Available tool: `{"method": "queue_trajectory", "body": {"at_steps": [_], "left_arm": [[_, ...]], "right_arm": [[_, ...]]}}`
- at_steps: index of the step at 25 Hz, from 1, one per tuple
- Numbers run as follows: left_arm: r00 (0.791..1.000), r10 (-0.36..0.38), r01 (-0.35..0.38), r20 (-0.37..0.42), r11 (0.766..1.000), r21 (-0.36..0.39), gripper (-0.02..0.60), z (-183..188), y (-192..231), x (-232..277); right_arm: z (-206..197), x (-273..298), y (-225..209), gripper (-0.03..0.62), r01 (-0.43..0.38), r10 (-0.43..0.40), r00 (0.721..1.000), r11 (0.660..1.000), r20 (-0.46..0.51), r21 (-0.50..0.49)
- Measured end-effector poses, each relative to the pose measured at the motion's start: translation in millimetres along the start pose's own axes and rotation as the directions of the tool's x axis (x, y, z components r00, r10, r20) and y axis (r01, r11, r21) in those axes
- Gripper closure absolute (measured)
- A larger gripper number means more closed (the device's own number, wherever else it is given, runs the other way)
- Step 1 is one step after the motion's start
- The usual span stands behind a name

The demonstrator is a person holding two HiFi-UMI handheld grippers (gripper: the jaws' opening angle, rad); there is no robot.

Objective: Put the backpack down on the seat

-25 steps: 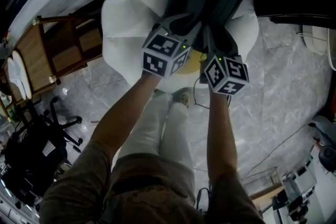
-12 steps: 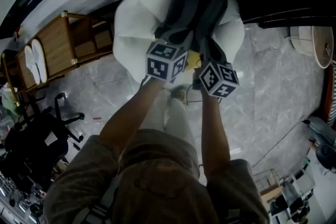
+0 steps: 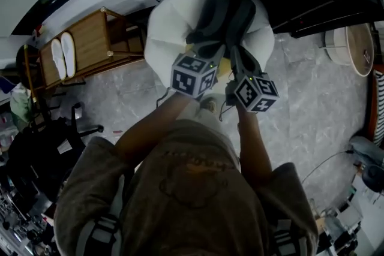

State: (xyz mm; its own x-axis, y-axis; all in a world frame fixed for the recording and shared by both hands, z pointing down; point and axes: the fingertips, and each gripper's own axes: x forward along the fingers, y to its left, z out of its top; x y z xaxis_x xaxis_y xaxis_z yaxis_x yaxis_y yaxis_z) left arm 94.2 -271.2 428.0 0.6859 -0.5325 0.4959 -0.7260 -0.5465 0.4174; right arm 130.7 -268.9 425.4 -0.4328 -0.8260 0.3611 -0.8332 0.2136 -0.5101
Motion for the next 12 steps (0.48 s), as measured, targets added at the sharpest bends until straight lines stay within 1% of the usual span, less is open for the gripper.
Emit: {"method": "queue_trajectory", "body": {"at_steps": [4,8,12], "left_arm": [[1.0,-0.022,0.022,0.019,1.0,0.019,0.583,6,-22,-33],[0.998,-0.066,0.064,0.016,0.994,0.089,0.583,5,-42,-61],[0.993,-0.116,0.108,0.037,0.98,0.169,0.583,14,-59,-91]], "right_arm": [[14,-28,36,0.594,-0.07,0.07,0.998,0.996,-0.002,-0.063],[18,-56,63,0.594,-0.145,0.144,0.989,0.981,-0.018,-0.129],[24,-83,87,0.594,-0.219,0.22,0.975,0.961,-0.013,-0.168]]}}
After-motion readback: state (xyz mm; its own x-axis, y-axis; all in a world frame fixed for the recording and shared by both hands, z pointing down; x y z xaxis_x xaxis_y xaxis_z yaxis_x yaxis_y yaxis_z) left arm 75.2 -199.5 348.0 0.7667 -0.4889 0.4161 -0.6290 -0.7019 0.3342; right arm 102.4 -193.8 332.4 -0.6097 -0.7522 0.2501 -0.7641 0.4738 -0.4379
